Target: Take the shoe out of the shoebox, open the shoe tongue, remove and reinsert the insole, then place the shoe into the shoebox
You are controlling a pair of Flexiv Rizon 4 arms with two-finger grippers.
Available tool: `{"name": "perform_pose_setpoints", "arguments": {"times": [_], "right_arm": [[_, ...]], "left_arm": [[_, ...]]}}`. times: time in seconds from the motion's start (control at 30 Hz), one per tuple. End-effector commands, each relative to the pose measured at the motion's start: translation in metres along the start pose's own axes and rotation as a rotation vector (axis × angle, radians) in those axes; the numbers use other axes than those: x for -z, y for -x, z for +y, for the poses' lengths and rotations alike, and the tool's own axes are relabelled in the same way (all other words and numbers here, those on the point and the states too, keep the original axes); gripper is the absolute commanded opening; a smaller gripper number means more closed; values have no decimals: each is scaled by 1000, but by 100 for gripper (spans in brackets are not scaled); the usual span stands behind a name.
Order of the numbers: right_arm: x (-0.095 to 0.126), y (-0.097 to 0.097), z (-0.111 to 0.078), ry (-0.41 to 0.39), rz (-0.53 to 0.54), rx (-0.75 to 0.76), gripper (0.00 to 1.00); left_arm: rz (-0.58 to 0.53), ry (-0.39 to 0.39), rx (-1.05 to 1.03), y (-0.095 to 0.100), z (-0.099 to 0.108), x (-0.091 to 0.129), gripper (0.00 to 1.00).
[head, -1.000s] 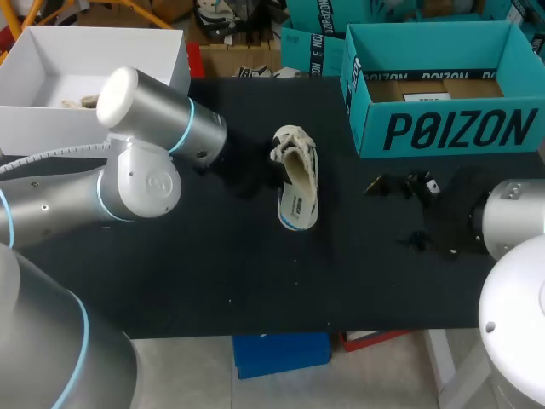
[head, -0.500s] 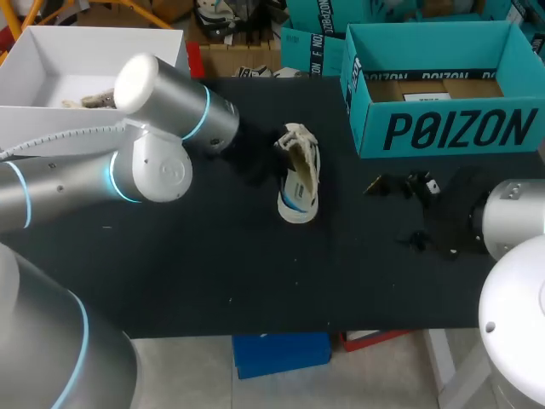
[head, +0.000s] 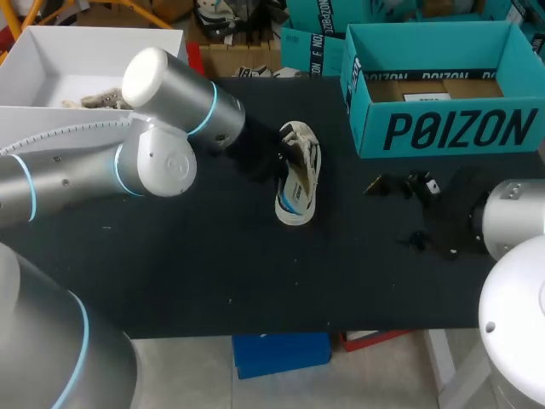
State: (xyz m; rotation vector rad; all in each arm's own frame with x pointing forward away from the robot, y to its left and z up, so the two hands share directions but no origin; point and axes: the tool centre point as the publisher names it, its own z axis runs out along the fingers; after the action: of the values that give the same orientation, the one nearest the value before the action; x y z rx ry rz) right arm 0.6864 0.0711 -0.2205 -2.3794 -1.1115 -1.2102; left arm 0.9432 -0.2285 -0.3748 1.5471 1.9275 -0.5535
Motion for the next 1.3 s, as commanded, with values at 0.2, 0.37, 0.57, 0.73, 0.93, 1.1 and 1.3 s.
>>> {"name": "perform_pose_setpoints", "arguments": {"times": [0.2, 0.37, 0.57, 0.73, 0.93, 1.1, 1.3], "right_arm": [[8, 8, 1, -86, 15, -14, 100], [8, 8, 1, -86, 15, -14, 100], [8, 8, 1, -86, 15, -14, 100], [8, 8, 1, -86, 15, -14, 100], [8, 8, 1, -86, 15, -14, 100], [8, 8, 1, -86, 15, -14, 100], [8, 8, 1, -86, 15, -14, 100]], "left_arm": [[-33, -12, -26, 6, -16, 16, 64], [-47, -28, -45, 11, -24, 22, 52], [-41, -70, -64, 9, -40, 25, 53], [-29, -95, -66, 3, -48, 23, 29], [-22, -110, -63, -1, -49, 21, 0], [-22, -116, -65, -2, -48, 19, 0], [-15, -116, -62, -10, -43, 13, 0]]}}
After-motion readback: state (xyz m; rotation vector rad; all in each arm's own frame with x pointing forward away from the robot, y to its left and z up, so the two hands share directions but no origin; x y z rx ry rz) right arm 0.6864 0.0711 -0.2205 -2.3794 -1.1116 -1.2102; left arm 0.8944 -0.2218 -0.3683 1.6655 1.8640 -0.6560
